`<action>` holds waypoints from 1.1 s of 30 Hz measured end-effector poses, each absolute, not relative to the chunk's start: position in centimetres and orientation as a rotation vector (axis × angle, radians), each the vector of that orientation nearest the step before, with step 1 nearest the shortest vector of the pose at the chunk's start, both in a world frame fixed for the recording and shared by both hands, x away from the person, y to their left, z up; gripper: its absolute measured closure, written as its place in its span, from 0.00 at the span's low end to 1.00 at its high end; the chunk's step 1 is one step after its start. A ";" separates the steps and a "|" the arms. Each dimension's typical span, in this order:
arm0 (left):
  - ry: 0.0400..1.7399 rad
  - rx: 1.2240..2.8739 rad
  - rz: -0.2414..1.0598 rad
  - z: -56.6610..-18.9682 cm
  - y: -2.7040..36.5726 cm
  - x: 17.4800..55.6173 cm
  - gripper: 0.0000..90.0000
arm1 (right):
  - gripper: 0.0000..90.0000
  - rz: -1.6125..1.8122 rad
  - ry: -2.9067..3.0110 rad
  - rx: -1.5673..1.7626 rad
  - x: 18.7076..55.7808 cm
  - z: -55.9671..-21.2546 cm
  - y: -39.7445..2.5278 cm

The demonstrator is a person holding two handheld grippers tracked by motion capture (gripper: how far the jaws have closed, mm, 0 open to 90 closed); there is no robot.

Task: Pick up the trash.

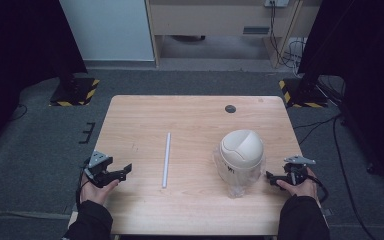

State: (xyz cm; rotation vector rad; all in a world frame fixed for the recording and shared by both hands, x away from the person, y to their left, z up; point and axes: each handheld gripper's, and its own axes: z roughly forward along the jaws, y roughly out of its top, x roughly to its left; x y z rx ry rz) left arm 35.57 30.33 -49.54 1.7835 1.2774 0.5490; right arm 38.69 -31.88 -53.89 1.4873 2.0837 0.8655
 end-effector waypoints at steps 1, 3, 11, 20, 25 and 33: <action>1.277 1.784 0.549 -49.5 30.3 35.6 0.17 | 0.01 0.866 2.084 1.487 38.7 -53.9 -31.9; 1.262 1.771 0.554 -49.1 30.2 35.4 0.16 | 0.01 0.866 2.084 1.487 38.7 -53.9 -31.9; 1.181 1.708 0.555 -47.6 30.0 35.1 0.16 | 0.01 0.869 2.089 1.483 38.7 -53.9 -31.9; 1.108 1.653 0.519 -46.2 29.3 35.0 0.16 | 0.01 0.870 2.092 1.479 38.6 -53.9 -32.0; 1.057 1.650 0.519 -45.2 28.7 35.0 0.16 | 0.01 0.871 2.093 1.479 38.6 -53.9 -32.0; 0.992 1.670 0.544 -43.6 27.5 34.9 0.14 | 0.01 0.871 2.094 1.480 38.6 -53.9 -31.9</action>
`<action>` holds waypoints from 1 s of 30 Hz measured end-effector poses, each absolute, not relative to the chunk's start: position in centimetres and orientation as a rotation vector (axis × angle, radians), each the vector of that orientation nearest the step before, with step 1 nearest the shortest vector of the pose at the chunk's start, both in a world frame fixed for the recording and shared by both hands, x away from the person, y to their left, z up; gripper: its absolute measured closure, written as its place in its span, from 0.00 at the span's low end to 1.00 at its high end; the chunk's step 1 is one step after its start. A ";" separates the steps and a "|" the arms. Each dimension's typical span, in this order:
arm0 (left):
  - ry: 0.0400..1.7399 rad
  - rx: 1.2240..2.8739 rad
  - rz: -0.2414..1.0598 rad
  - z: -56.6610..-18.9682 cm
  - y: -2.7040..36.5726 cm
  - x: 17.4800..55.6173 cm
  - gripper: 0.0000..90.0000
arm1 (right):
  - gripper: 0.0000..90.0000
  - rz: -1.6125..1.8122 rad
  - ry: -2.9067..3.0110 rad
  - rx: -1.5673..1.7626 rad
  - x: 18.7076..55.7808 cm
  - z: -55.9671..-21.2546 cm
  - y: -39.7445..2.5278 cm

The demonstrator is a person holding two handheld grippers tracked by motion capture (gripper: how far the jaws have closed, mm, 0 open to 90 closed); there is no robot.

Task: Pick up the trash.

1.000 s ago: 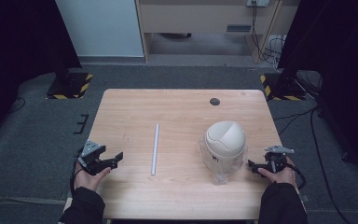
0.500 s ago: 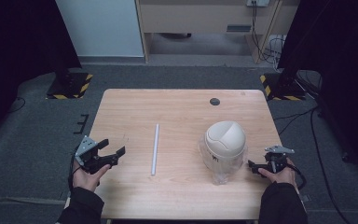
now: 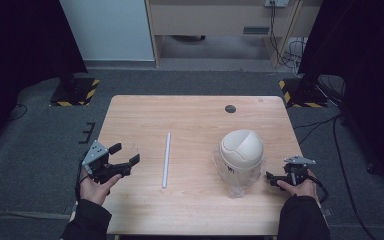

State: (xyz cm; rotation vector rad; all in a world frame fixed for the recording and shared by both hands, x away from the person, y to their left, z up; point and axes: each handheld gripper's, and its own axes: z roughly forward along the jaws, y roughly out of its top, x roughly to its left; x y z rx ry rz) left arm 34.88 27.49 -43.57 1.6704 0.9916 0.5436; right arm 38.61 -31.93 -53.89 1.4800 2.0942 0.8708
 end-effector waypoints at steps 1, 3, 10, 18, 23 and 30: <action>0.992 1.670 0.544 -43.6 27.5 34.9 0.13 | 0.01 0.871 2.094 1.480 38.6 -53.9 -31.9; 0.970 1.662 0.537 -43.1 27.0 34.9 0.13 | 0.01 0.871 2.095 1.480 38.6 -53.9 -31.9; 0.884 1.695 0.514 -41.9 24.9 35.2 0.12 | 0.01 0.873 2.097 1.476 38.6 -53.9 -31.9; 0.773 1.725 0.508 -40.2 21.8 35.9 0.11 | 0.01 0.873 2.097 1.476 38.6 -53.9 -31.9; 0.747 1.728 0.503 -39.3 20.5 36.3 0.10 | 0.01 0.874 2.097 1.477 38.6 -53.9 -31.9; 0.721 1.712 0.483 -38.5 19.0 36.7 0.10 | 0.01 0.874 2.097 1.476 38.6 -53.9 -31.9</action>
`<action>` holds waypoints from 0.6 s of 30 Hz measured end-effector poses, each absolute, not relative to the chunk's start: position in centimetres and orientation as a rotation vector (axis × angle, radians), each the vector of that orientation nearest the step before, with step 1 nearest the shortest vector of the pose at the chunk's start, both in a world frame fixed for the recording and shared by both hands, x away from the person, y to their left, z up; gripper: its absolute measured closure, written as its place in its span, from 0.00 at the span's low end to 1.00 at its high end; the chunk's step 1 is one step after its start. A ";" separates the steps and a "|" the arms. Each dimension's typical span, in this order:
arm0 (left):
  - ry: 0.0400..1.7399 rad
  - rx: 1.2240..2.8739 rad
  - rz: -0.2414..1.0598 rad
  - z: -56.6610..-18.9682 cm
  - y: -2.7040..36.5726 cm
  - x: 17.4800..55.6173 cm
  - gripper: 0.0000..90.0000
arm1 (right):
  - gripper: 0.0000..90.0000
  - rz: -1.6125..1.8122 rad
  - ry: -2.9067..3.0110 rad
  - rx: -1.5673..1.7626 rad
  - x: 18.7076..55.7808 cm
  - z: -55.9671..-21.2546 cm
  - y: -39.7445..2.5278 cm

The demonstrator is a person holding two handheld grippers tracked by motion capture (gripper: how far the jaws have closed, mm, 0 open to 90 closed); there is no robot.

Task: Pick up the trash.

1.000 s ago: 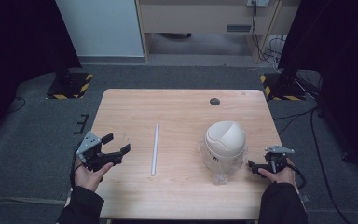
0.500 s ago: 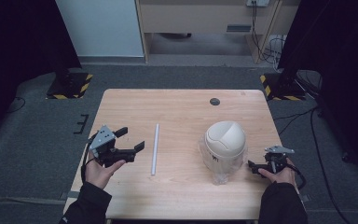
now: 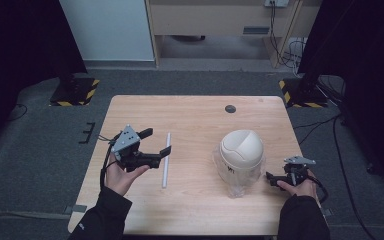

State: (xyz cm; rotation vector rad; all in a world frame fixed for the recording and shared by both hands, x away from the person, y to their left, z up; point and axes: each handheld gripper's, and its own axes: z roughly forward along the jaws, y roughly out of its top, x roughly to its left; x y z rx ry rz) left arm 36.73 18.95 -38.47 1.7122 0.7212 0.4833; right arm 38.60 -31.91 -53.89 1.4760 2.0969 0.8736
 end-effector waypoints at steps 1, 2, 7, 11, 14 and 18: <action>0.718 1.710 0.481 -38.4 18.7 36.8 0.10 | 0.01 0.873 2.097 1.477 38.6 -53.9 -31.9; 0.708 1.710 0.473 -38.2 18.2 36.9 0.10 | 0.01 0.873 2.097 1.476 38.6 -53.9 -31.9; 0.681 1.716 0.452 -37.8 16.6 37.2 0.10 | 0.01 0.874 2.097 1.476 38.6 -53.9 -31.9; 0.661 1.725 0.443 -37.6 15.6 37.4 0.10 | 0.01 0.873 2.098 1.473 38.6 -53.9 -31.9; 0.640 1.726 0.424 -37.5 14.5 37.6 0.10 | 0.01 0.873 2.099 1.472 38.6 -53.9 -31.9; 0.604 1.750 0.404 -37.6 12.9 37.7 0.11 | 0.01 0.875 2.100 1.471 38.6 -53.9 -31.9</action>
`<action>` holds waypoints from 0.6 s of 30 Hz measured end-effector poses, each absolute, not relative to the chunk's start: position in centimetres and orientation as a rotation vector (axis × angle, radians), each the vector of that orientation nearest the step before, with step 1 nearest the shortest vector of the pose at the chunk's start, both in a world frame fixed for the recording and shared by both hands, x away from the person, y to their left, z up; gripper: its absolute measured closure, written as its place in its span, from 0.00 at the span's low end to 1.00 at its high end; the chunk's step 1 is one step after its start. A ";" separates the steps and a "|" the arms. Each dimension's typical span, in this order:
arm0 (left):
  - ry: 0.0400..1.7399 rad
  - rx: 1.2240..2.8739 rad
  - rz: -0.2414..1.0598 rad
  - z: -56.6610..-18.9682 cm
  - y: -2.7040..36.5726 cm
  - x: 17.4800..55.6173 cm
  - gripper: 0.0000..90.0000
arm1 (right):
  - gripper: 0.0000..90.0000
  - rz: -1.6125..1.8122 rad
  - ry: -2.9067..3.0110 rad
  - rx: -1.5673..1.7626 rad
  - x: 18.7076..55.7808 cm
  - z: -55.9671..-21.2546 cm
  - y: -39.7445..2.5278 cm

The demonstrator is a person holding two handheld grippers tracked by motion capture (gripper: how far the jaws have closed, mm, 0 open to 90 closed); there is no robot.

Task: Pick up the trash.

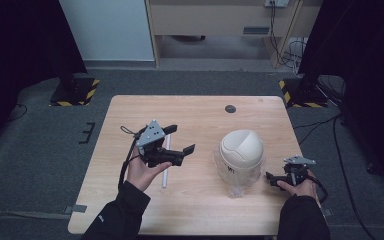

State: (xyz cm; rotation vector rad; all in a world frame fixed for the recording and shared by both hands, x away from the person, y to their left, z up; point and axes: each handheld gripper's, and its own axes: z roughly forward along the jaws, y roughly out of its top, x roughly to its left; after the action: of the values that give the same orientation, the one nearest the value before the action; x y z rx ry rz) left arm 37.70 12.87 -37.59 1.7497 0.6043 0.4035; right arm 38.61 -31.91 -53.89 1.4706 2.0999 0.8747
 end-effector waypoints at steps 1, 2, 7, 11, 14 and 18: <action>0.596 1.758 0.400 -37.6 12.5 37.7 0.11 | 0.01 0.874 2.102 1.469 38.6 -53.9 -31.9; 0.590 1.762 0.398 -37.7 12.2 37.7 0.11 | 0.01 0.874 2.102 1.468 38.6 -53.9 -31.9; 0.557 1.780 0.375 -37.9 10.6 37.8 0.11 | 0.01 0.874 2.103 1.467 38.6 -53.9 -31.9; 0.540 1.793 0.359 -38.0 9.4 37.8 0.11 | 0.01 0.875 2.104 1.467 38.6 -53.9 -31.9; 0.523 1.803 0.344 -37.9 8.3 37.9 0.11 | 0.01 0.875 2.105 1.465 38.6 -53.9 -31.9; 0.503 1.819 0.323 -38.1 6.9 38.0 0.11 | 0.01 0.875 2.104 1.466 38.6 -53.9 -31.9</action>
State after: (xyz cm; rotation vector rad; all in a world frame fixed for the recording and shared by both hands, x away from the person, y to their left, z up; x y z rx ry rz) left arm 38.04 6.90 -38.09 1.8189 0.5029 0.3234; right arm 38.61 -31.91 -53.90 1.4659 2.1037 0.8748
